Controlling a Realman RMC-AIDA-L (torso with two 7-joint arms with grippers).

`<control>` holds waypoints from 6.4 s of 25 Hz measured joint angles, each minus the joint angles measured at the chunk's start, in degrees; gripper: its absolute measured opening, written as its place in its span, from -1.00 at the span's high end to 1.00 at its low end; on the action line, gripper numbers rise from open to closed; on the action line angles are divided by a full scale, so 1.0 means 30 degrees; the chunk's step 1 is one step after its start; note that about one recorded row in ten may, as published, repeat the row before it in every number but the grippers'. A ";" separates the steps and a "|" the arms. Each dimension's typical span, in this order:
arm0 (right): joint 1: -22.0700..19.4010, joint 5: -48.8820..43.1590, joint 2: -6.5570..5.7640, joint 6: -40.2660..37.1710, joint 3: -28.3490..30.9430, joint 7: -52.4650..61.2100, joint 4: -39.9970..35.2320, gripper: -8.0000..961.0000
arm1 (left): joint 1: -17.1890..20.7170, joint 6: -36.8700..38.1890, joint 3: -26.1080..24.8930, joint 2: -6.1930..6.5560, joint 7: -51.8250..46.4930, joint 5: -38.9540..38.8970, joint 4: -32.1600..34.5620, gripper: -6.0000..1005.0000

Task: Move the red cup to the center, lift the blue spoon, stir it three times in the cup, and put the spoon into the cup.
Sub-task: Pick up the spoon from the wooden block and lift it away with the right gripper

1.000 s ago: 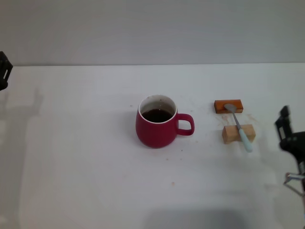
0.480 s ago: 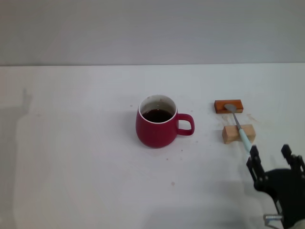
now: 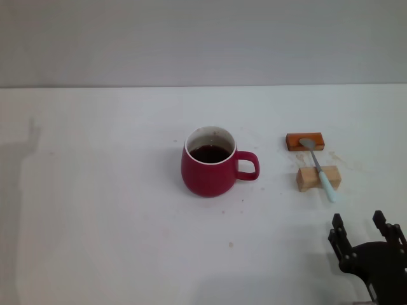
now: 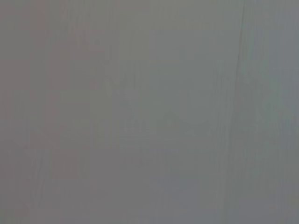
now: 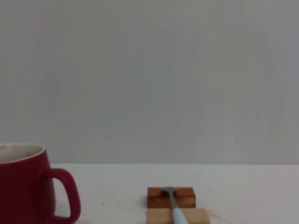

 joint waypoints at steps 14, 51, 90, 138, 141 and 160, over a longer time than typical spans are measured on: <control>0.1804 0.0000 0.0073 0.1697 0.0265 0.1176 -0.1242 -0.46 | -0.0122 0.0118 -0.0038 0.0000 -0.0066 -0.0005 0.0081 -0.72; 0.4647 0.0792 0.0099 0.3450 0.0835 0.2474 -0.2908 -0.45 | -0.0107 0.0467 -0.0037 -0.0001 -0.0067 -0.0003 0.0080 -0.72; 0.4941 0.0997 0.0099 0.3900 0.0835 0.2472 -0.3055 0.19 | 0.0302 0.1025 -0.0038 -0.0030 -0.0335 -0.0040 0.0080 -0.72; 0.5095 0.0994 0.0128 0.3949 0.0977 0.2473 -0.3210 0.47 | 0.0808 0.1781 -0.0037 -0.0031 -0.0772 -0.0032 0.0081 -0.72; 0.5120 0.0995 0.0128 0.4055 0.0986 0.2473 -0.3233 0.47 | 0.0831 0.1789 -0.0038 -0.0031 -0.0771 -0.0030 0.0081 -0.72; 0.5196 0.0964 0.0121 0.4344 0.1040 0.2472 -0.3229 0.60 | 0.0830 0.1814 -0.0037 -0.0032 -0.0771 -0.0090 0.0081 -0.72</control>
